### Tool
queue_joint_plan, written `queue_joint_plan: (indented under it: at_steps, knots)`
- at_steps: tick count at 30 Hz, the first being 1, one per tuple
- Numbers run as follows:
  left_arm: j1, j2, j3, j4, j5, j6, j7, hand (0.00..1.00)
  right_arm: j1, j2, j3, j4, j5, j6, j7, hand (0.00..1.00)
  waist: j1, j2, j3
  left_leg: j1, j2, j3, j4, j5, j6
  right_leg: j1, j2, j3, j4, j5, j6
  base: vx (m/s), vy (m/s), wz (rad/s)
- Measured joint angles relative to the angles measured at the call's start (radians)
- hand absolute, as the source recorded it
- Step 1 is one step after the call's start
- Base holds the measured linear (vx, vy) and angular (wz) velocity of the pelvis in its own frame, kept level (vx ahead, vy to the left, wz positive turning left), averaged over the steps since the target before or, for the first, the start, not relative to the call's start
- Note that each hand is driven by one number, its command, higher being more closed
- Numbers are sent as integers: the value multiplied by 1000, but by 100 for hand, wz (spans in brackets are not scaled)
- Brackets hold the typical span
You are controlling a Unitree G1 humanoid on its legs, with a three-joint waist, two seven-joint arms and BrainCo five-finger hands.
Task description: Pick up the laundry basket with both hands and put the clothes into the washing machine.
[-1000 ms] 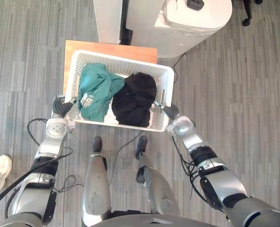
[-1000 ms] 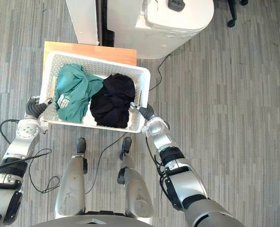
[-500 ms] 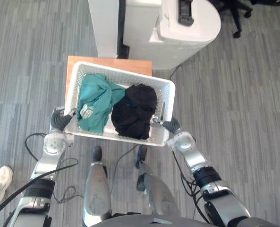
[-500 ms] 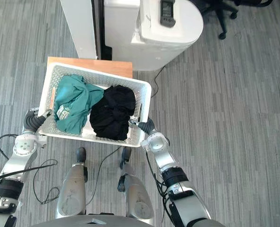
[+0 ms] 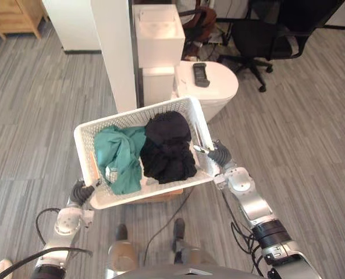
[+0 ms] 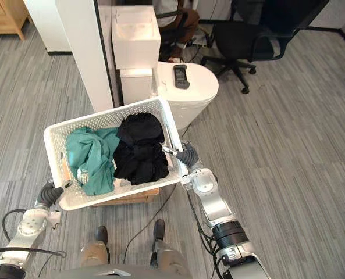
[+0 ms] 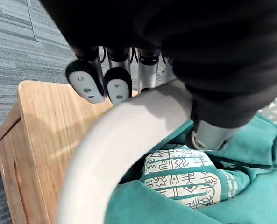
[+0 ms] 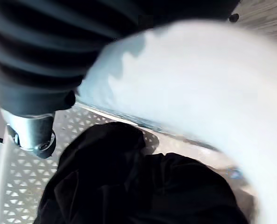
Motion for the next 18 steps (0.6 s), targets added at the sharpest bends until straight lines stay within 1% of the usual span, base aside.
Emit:
queue_joint_plan:
  at_steps: [2, 5, 6, 7, 8, 9, 10, 11, 12, 13, 15, 16, 17, 18]
  knots:
    - [41, -18, 4, -39, -10, 0, -1, 100, 38, 0, -12, -1, 18, 0, 5, 100, -11, 2, -6, 19, 2, 1, -4, -1, -1, 18, 2, -2, -2, -7, -2, 0, 0, 0]
    - [93, -56, 4, -75, -10, -1, -1, 100, 103, 1, -41, -8, 40, 0, 27, 100, -16, 12, -32, 37, 4, 1, -17, 0, -3, 31, 4, -5, -2, -26, -4, 0, 0, 0]
    - [113, -81, 6, -75, -11, -1, -2, 100, 124, 1, -46, -8, 48, 0, 29, 100, -19, 24, -48, 37, 10, 1, -14, -2, -8, 33, 9, -7, 1, -27, -6, 0, 0, 0]
    - [122, -91, 9, -75, -12, -1, -2, 100, 129, 1, -46, -8, 49, 0, 30, 100, -19, 29, -53, 37, 13, 0, -13, -4, -11, 34, 12, -7, 4, -27, -8, 0, 0, 0]
    - [138, -110, 17, -75, -13, -1, -2, 100, 136, 1, -46, -8, 52, 0, 32, 100, -21, 41, -61, 35, 21, -3, -3, -7, -14, 37, 19, -10, 4, -27, -11, 0, 0, 0]
    - [148, -122, 24, -75, -19, -1, -4, 100, 136, 1, -46, -8, 55, 0, 37, 100, -20, 49, -65, 26, 31, -5, 18, -16, -19, 39, 27, -11, 4, -27, -15, -4, -34, 1]
    - [159, -138, 34, -76, -20, -1, -8, 100, 136, 1, -45, -15, 58, 0, 38, 100, -18, 65, -66, 6, 50, -15, 66, -38, -25, 46, 43, -18, 4, -29, -24, -13, -30, 2]
    - [166, -148, 42, -77, -22, -2, -13, 100, 136, 0, -45, -23, 58, 0, 38, 100, -19, 75, -63, -6, 61, -26, 97, -51, -25, 51, 52, -25, 4, -32, -30, -35, -42, 8]
    - [176, -164, 49, -78, -28, -2, -15, 100, 136, -5, -45, -41, 60, 0, 39, 100, -18, 93, -54, -24, 79, -43, 156, -73, -20, 64, 69, -33, 4, -37, -38, -59, -39, 11]
    - [183, -180, 52, -78, -30, -2, -17, 100, 133, -12, -45, -45, 71, -6, 38, 100, -15, 106, -47, -42, 86, -58, 201, -79, -13, 70, 79, -38, 7, -40, -44, -86, -46, 17]
    - [181, -201, 55, -79, -37, -2, -17, 100, 127, -27, -46, -45, 91, -11, 38, 100, -17, 123, -35, -78, 87, -62, 255, -62, 7, 62, 76, -56, 38, -53, -51, -86, -21, 27]
    - [180, -207, 56, -80, -37, -2, -18, 100, 126, -37, -46, -44, 91, -12, 39, 100, -17, 129, -31, -92, 81, -57, 272, -43, 23, 49, 66, -62, 67, -69, -55, -119, 14, 28]
    - [181, -208, 65, -83, -37, -2, -19, 100, 123, -35, -47, -44, 95, -22, 39, 100, -14, 126, -30, -83, 64, -55, 241, -22, 21, 26, 48, -61, 88, -79, -62, -127, 34, 17]
    - [179, -210, 77, -95, -37, -2, -21, 100, 112, -36, -47, -44, 100, -30, 44, 100, -12, 125, -19, -94, 56, -52, 313, -58, 27, 18, 36, -61, 100, -78, -64, -166, 67, -17]
